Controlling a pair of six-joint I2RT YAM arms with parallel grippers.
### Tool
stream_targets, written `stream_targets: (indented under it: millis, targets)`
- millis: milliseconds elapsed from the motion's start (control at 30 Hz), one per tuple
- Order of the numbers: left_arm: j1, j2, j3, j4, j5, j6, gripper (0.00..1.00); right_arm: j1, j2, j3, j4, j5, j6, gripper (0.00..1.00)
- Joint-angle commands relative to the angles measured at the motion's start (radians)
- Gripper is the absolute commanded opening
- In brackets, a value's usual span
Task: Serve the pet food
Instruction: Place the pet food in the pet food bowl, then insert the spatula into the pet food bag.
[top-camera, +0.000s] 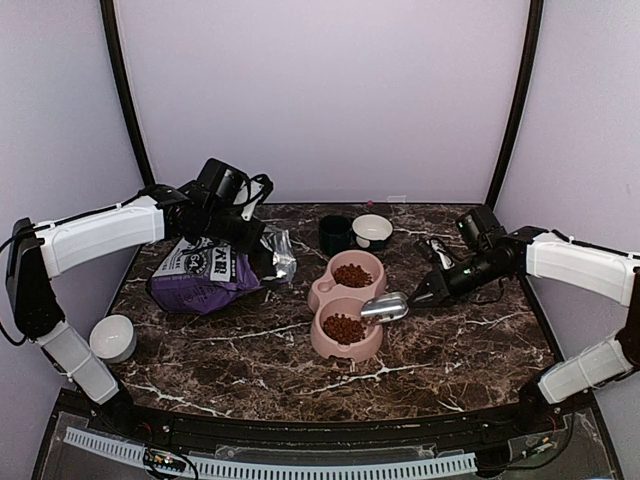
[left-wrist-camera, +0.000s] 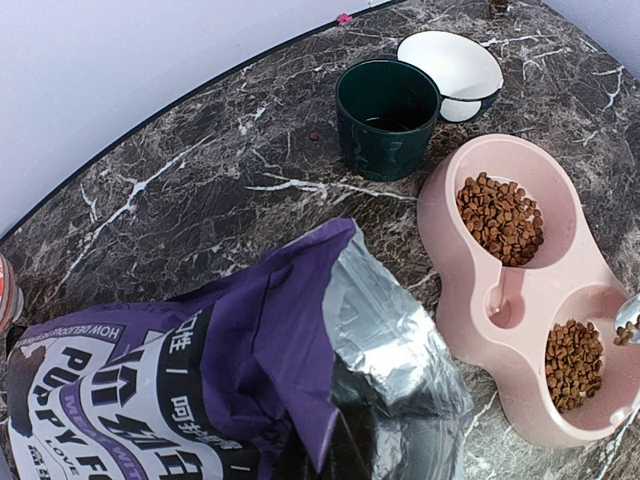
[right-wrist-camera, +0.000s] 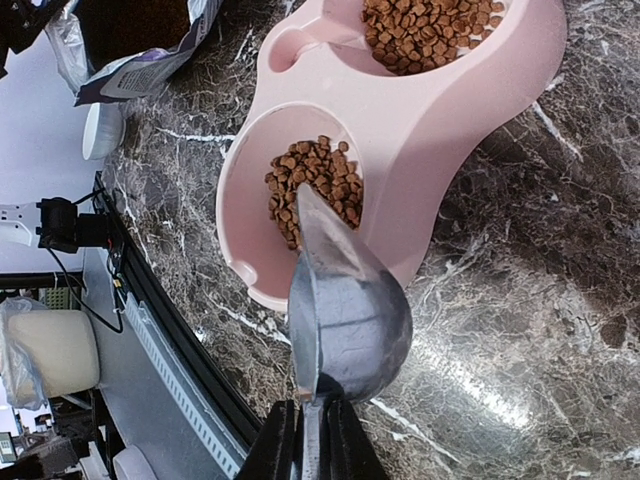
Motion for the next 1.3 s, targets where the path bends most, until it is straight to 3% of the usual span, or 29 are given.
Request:
stream_targets:
  millis: [0,633,933,1267]
  targets:
    - [0.004,-0.064,-0.007,0.025,-0.036,0.016,0.00,-0.003,-0.013,0.025,-0.019,0.029,-0.023,0.00]
    - [0.003,-0.091,-0.006,0.024,-0.003,0.006,0.00,0.062,0.038,0.189,-0.171,0.164,-0.108,0.00]
    - [0.003,-0.086,0.011,0.018,0.036,-0.013,0.00,0.074,0.001,0.163,-0.025,0.137,-0.027,0.00]
    - [0.003,-0.101,0.009,0.026,0.080,-0.030,0.00,0.116,0.043,0.173,0.253,0.110,0.096,0.00]
